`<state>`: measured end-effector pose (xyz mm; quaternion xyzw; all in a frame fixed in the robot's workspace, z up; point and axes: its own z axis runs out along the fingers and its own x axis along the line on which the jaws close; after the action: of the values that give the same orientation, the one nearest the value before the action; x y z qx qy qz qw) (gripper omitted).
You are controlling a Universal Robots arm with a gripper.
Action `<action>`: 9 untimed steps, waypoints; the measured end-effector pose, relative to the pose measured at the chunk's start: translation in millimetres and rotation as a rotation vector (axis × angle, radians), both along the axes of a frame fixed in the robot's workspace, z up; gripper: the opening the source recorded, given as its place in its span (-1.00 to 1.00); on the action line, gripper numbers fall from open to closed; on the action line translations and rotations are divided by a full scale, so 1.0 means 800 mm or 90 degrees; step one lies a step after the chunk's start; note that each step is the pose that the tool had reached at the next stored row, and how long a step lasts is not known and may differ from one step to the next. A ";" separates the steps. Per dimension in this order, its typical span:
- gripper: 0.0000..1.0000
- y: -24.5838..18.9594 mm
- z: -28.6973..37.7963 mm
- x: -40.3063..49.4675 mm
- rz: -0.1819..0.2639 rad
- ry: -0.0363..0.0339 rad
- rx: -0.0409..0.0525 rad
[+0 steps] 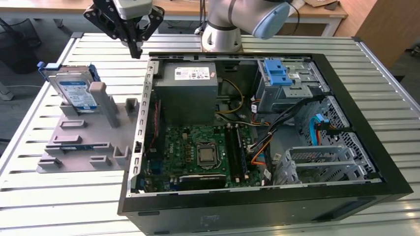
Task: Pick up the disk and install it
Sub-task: 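Reach for the disk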
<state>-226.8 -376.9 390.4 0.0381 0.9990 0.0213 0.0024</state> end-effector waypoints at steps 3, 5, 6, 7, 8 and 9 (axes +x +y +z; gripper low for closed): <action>-0.79 0.0007 0.0000 -0.003 0.000 0.0000 0.0000; -0.79 0.0009 0.0000 -0.004 0.000 0.0000 0.0000; -0.79 0.0010 -0.0001 -0.005 0.000 0.0000 0.0000; -0.79 0.0012 -0.0001 -0.006 0.000 -0.0001 0.0000; -0.79 0.0013 -0.0001 -0.007 0.000 0.0000 0.0000; -0.79 0.0015 -0.0001 -0.008 0.000 0.0000 0.0000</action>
<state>-233.6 -375.8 390.2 0.0381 0.9990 0.0213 0.0024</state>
